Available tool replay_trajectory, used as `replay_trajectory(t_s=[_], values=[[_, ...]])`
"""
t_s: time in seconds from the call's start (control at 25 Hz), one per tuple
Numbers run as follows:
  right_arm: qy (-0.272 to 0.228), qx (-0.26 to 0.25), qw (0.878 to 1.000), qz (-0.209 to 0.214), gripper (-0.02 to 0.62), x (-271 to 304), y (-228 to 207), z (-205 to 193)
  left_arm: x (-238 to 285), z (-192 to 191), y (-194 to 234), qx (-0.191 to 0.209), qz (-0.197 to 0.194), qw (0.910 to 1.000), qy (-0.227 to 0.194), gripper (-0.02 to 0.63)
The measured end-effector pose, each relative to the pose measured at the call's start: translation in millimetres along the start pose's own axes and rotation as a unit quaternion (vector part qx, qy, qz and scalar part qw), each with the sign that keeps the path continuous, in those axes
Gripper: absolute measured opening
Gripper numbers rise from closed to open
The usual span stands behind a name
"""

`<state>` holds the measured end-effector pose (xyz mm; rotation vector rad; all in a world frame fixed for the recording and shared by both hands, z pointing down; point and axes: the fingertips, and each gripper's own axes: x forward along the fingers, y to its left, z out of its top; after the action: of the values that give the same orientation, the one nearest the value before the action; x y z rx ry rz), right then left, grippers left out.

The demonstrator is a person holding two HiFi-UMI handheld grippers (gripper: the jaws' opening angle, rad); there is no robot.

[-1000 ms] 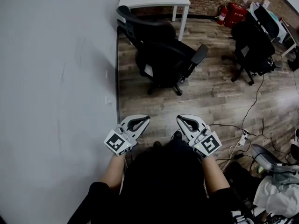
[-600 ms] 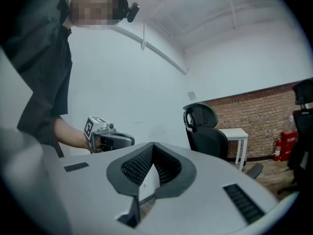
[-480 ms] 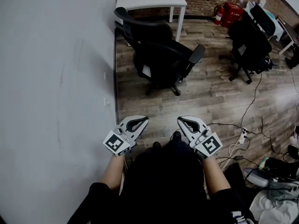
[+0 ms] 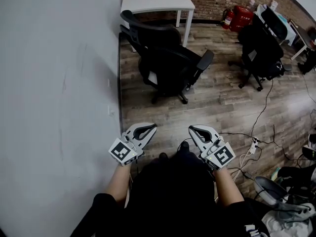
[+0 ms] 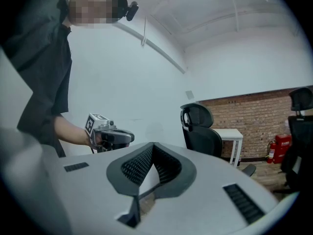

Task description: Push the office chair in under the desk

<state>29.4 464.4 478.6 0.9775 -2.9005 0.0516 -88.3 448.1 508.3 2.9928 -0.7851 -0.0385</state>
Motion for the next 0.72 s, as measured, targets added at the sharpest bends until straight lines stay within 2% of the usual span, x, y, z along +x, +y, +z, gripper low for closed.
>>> replay_trajectory(t_s=[0.4, 0.52, 0.72], values=[[0.020, -0.015, 1.000, 0.014, 0.008, 17, 10, 2, -25, -4, 13, -0.010, 0.026, 0.9996, -0.007, 0.018], [0.036, -0.013, 0.999, 0.004, 0.008, 19, 8, -6, -32, -5, 18, -0.014, 0.033, 0.9993, -0.004, 0.018], [0.031, -0.008, 0.999, 0.002, 0.008, 24, 5, -7, -35, -11, 27, -0.013, 0.039, 0.9991, 0.004, 0.018]])
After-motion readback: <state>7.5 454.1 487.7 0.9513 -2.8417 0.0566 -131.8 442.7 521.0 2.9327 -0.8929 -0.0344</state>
